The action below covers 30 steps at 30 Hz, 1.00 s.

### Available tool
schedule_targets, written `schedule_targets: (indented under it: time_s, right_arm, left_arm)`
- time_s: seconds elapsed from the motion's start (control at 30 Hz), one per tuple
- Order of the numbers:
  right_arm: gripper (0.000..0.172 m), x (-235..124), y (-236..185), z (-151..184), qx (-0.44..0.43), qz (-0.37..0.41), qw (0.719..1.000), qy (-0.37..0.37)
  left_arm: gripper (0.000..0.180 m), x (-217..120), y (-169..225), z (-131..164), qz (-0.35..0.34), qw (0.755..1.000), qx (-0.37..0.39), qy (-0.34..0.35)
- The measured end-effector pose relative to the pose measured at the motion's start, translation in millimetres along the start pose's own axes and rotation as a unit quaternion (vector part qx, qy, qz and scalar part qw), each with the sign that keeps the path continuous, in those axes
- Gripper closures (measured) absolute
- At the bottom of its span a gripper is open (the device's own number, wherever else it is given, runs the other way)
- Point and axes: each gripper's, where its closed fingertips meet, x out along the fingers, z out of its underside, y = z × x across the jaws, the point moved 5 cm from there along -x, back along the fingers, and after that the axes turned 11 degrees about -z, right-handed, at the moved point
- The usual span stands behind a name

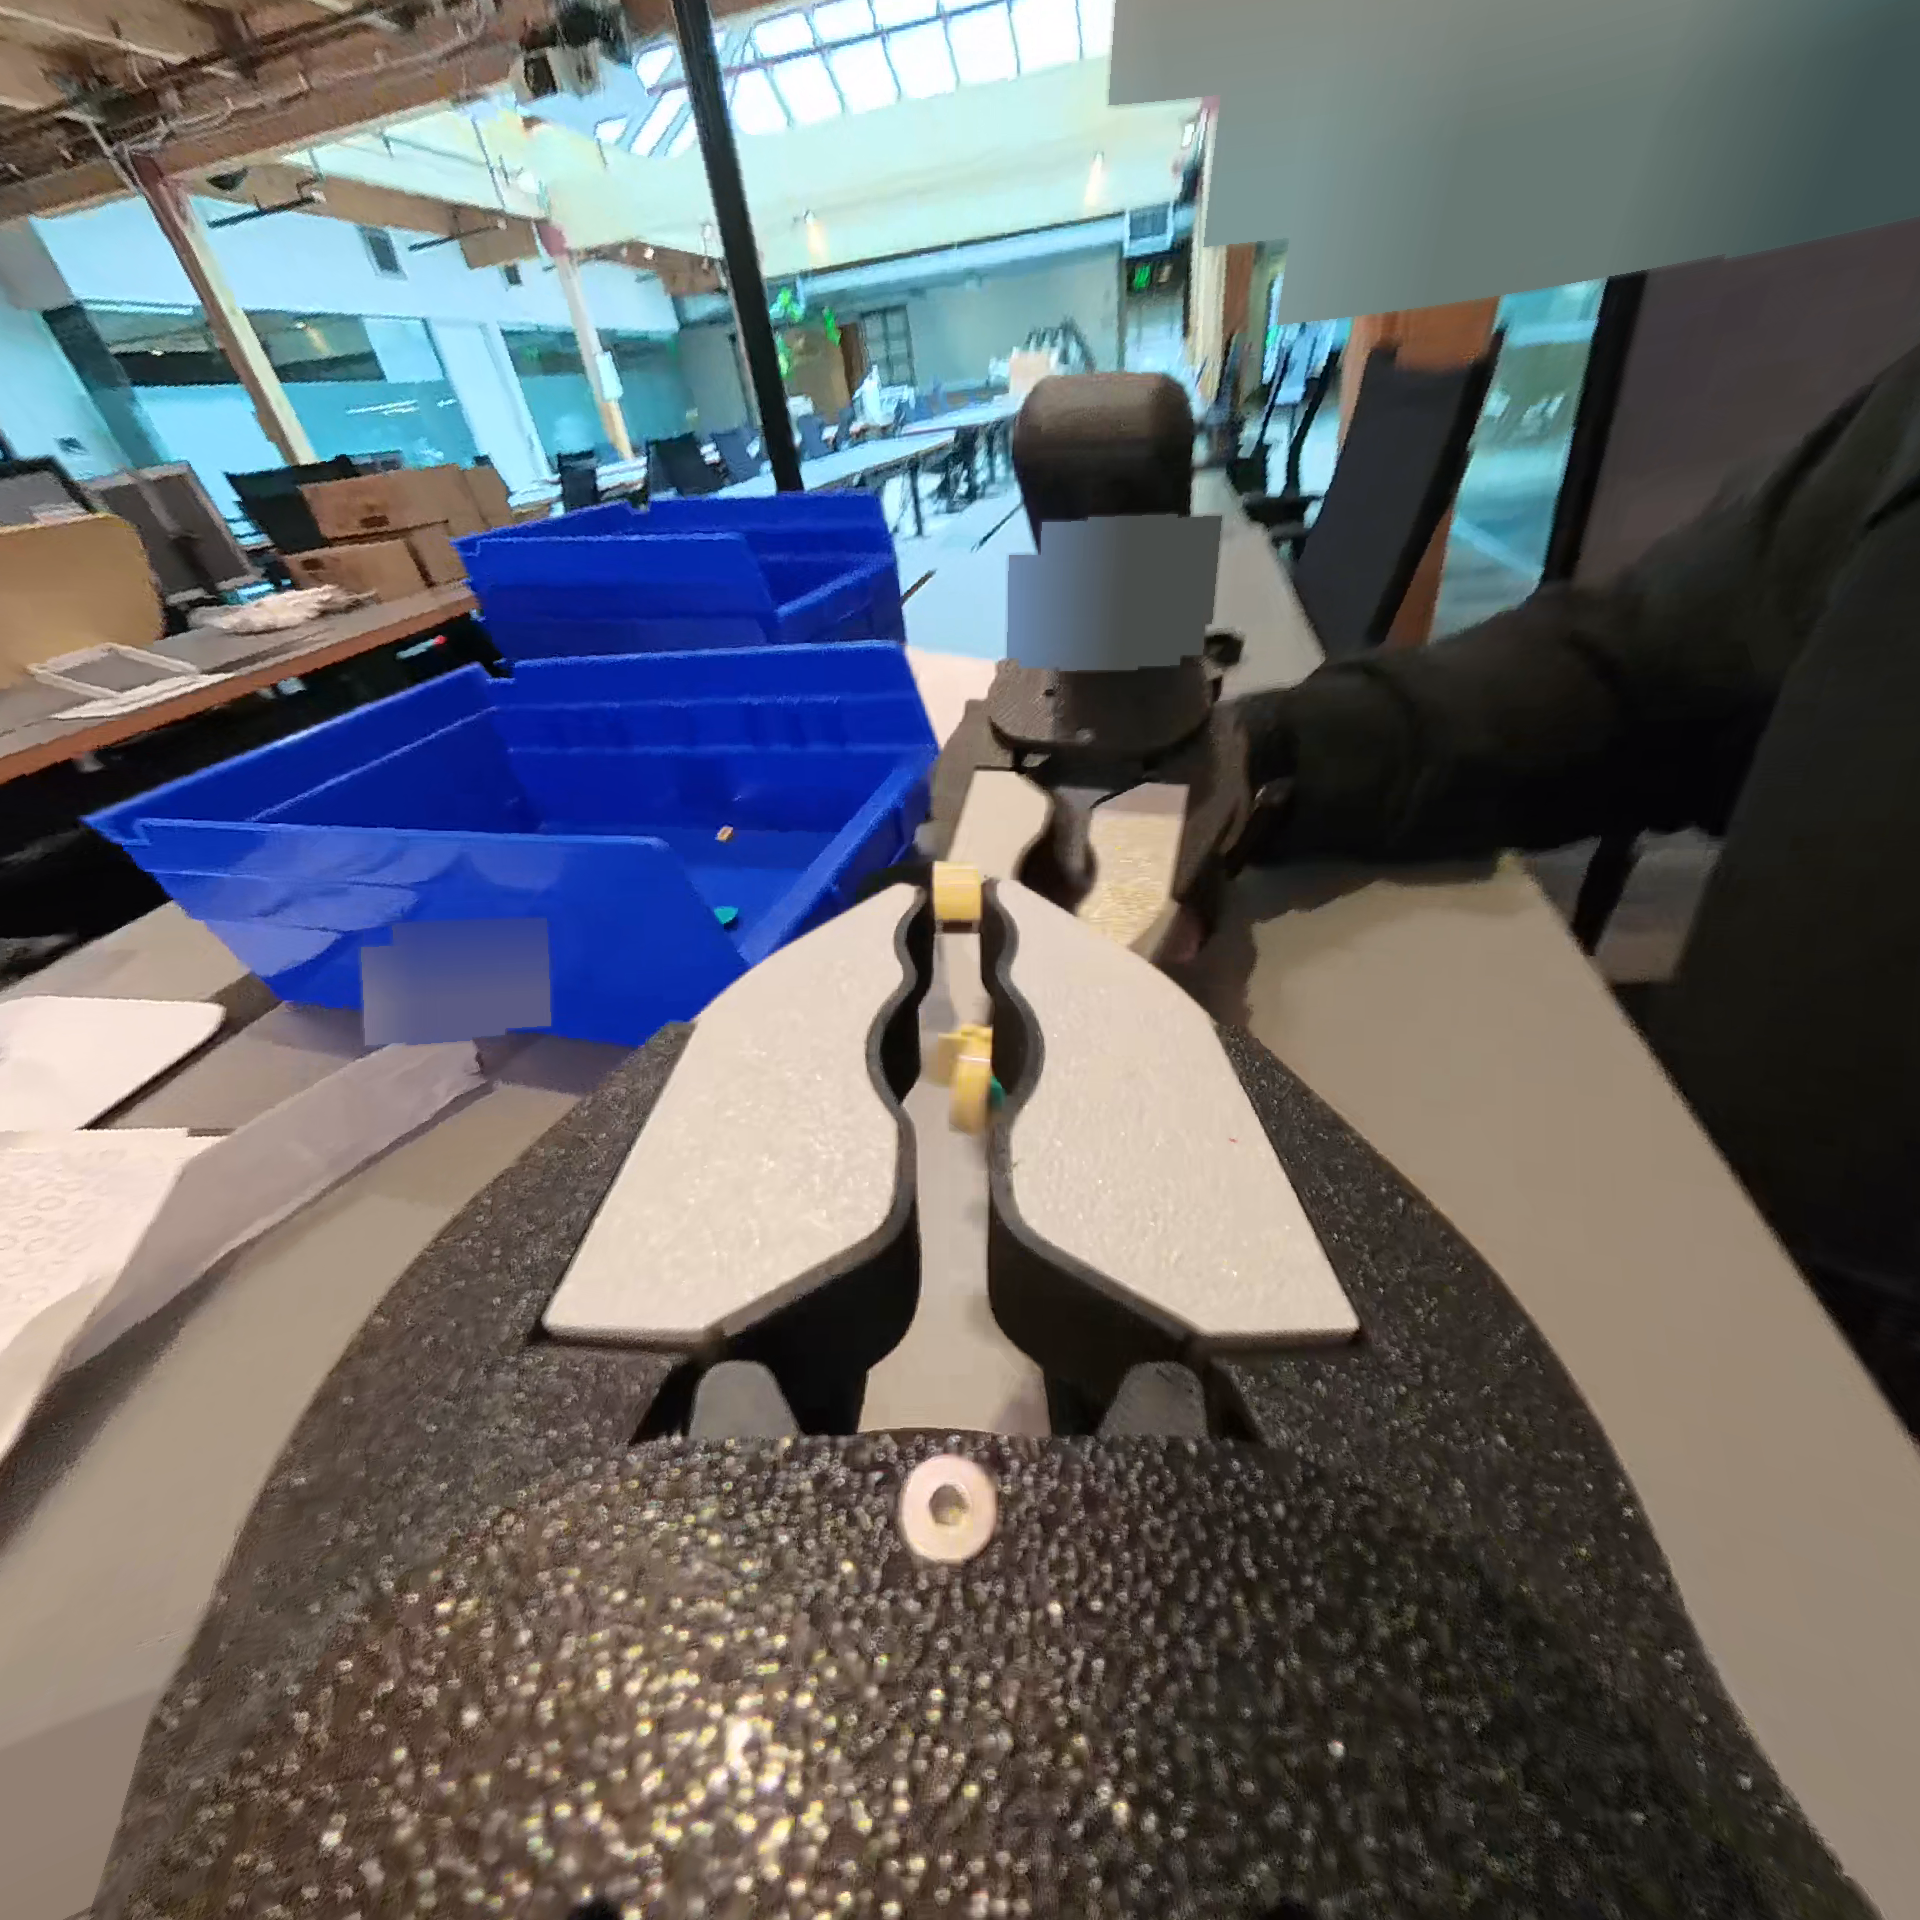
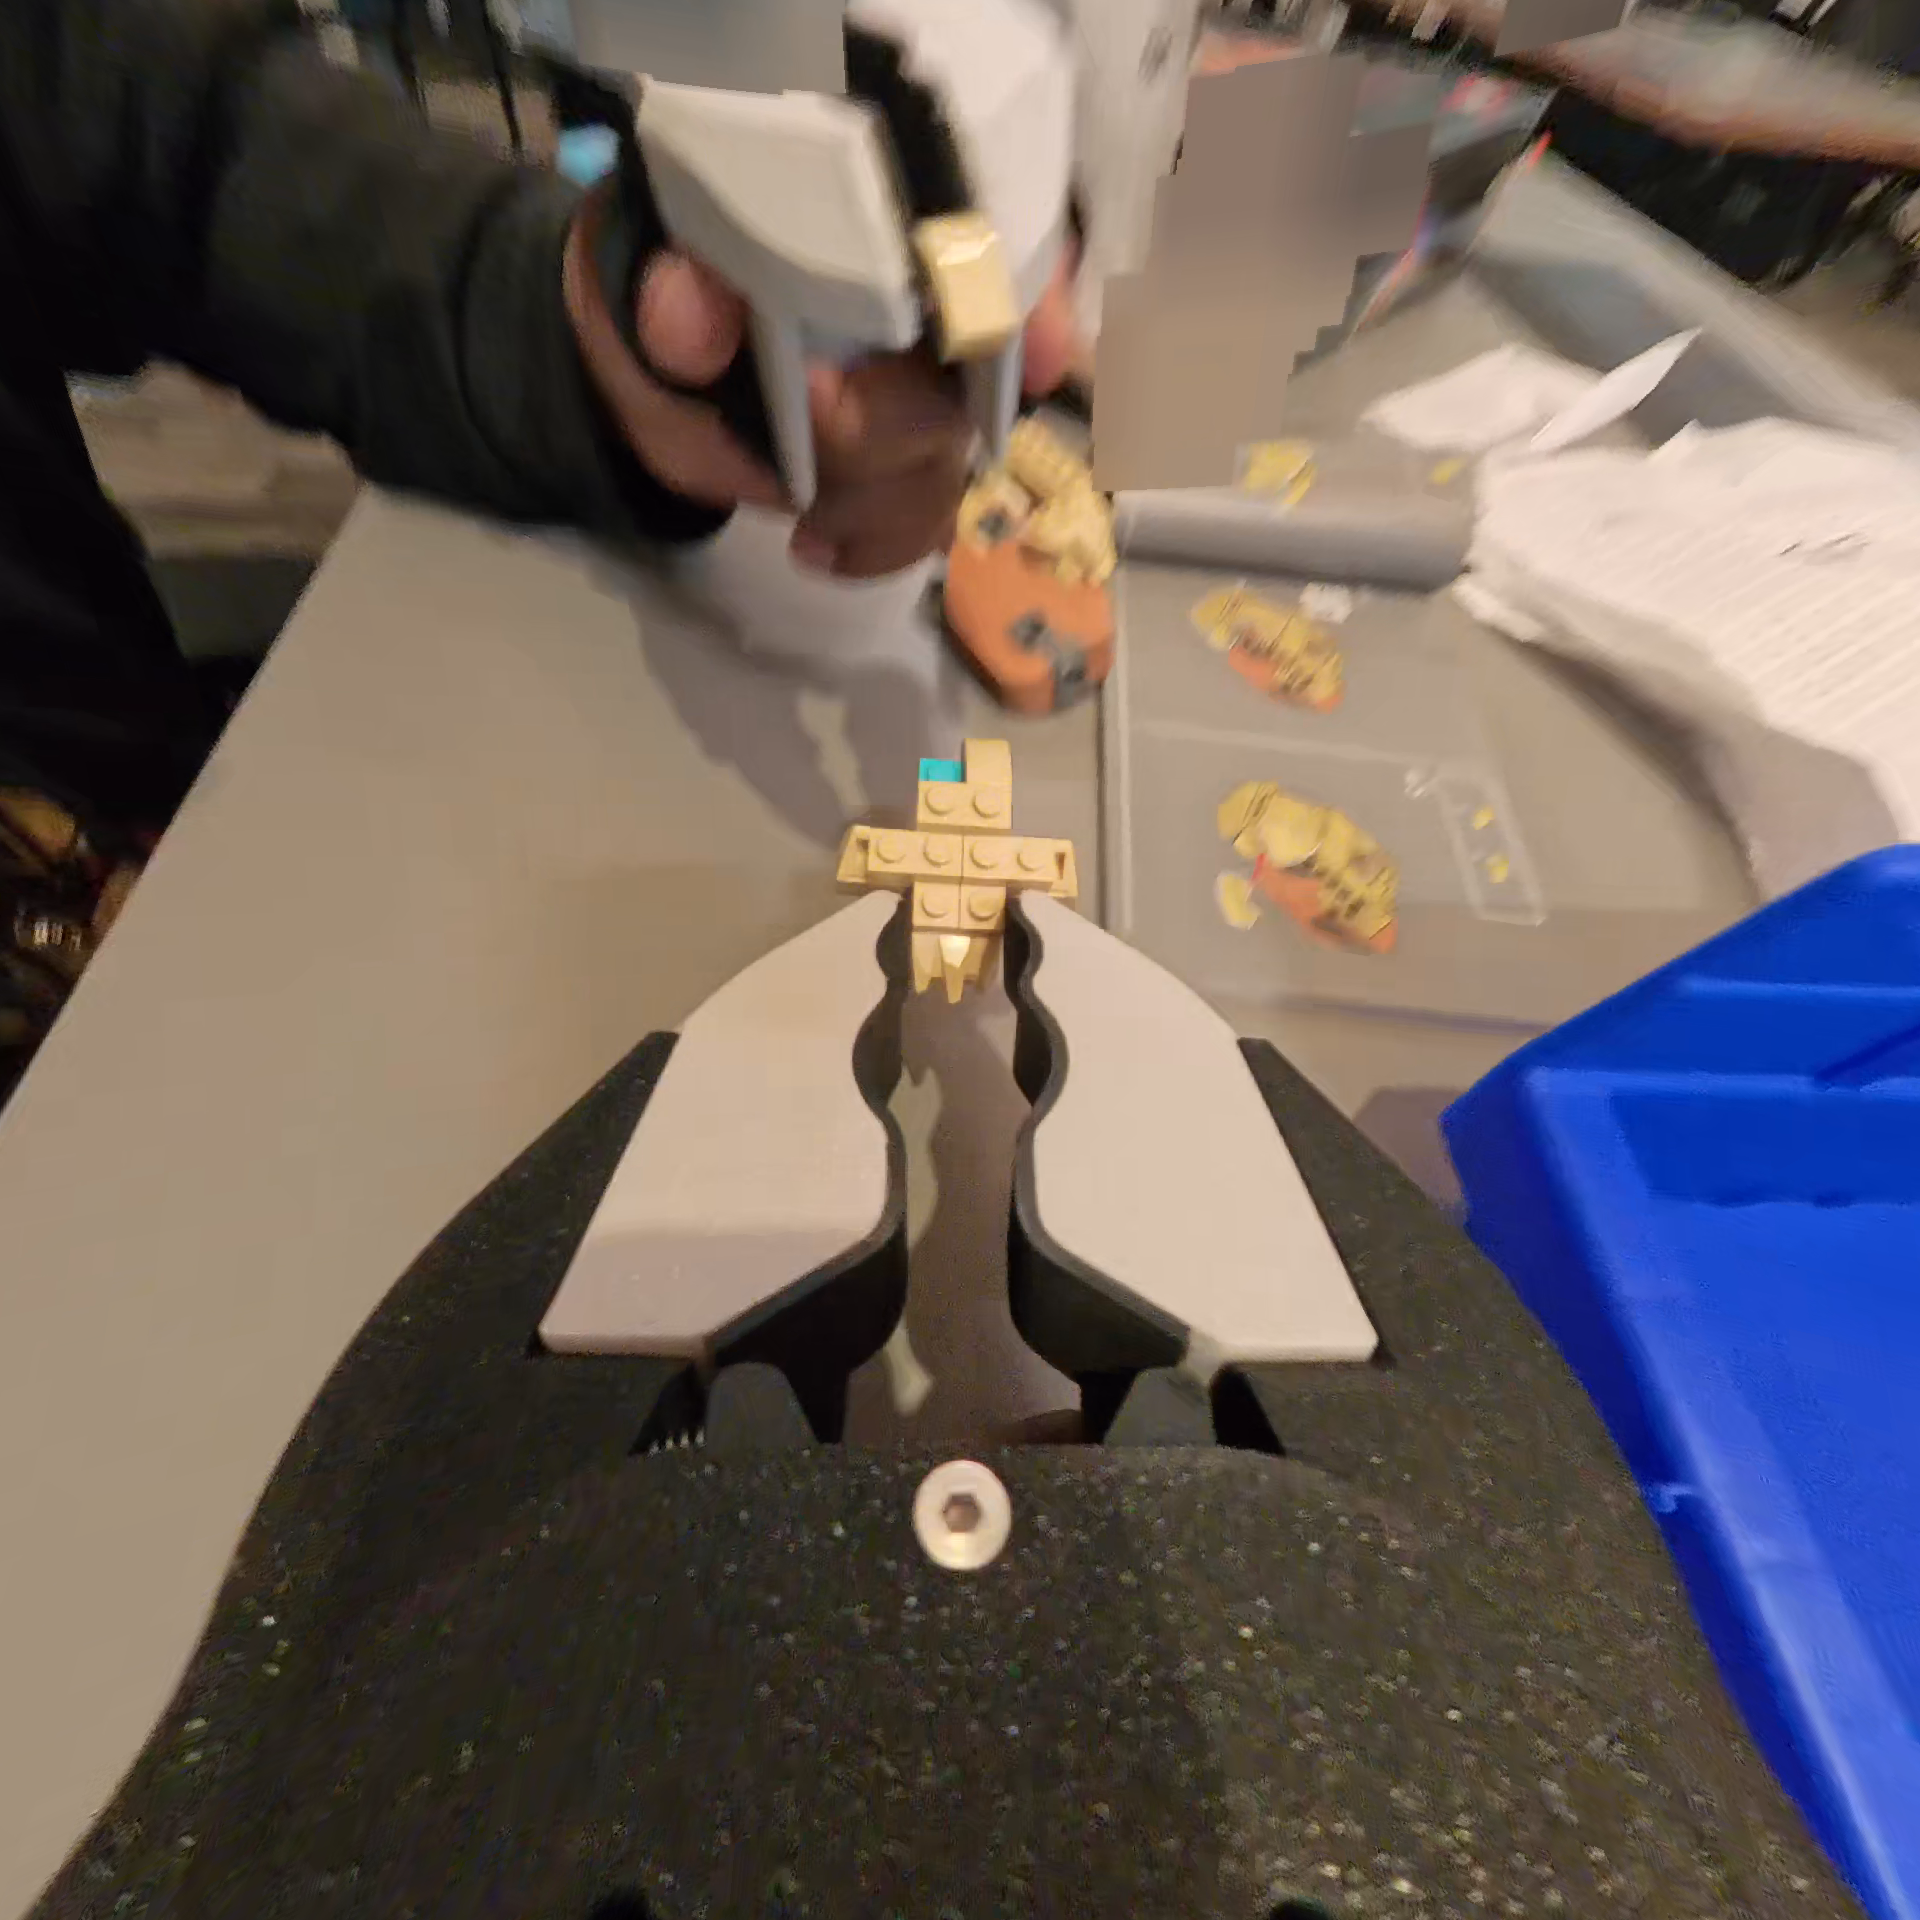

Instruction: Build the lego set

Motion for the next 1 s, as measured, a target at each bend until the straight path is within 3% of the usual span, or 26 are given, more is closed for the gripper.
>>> schedule_targets:
  time_s: [0.1,0.23,0.37,0.5,0.73,0.87,1.0]
  right_arm:
    - [0.155,-1.2,15.2,-17.2,0.008,0.026,0.996,0.091]
    - [0.155,1.6,34.8,-29.3,0.026,0.052,0.987,0.149]
    - [0.155,0.3,42.0,-41.9,0.074,0.042,0.971,0.225]
    - [0.155,3.0,36.9,-53.4,0.057,0.026,0.958,0.279]
    - [0.155,9.7,20.9,-51.0,0.050,-0.019,0.962,0.266]
    - [0.155,12.2,21.7,-47.0,0.076,-0.030,0.965,0.249]
    - [0.156,14.9,21.7,-45.3,0.085,-0.029,0.968,0.236]
  left_arm:
    - [0.173,-3.8,-6.6,-2.8,0.014,0.998,-0.062,0.018]
    - [0.173,-8.2,-17.9,-6.3,0.017,0.992,-0.125,0.029]
    - [0.173,-15.4,-31.9,-12.1,-0.005,0.987,-0.154,0.045]
    - [0.173,-20.5,-38.3,-18.5,-0.013,0.987,-0.150,0.053]
    - [0.173,-16.7,-32.9,-13.4,-0.002,0.992,-0.128,0.013]
    - [0.173,-14.4,-26.6,-12.8,0.026,0.989,-0.146,-0.007]
    - [0.173,-12.3,-28.9,-7.6,0.011,0.987,-0.155,-0.030]
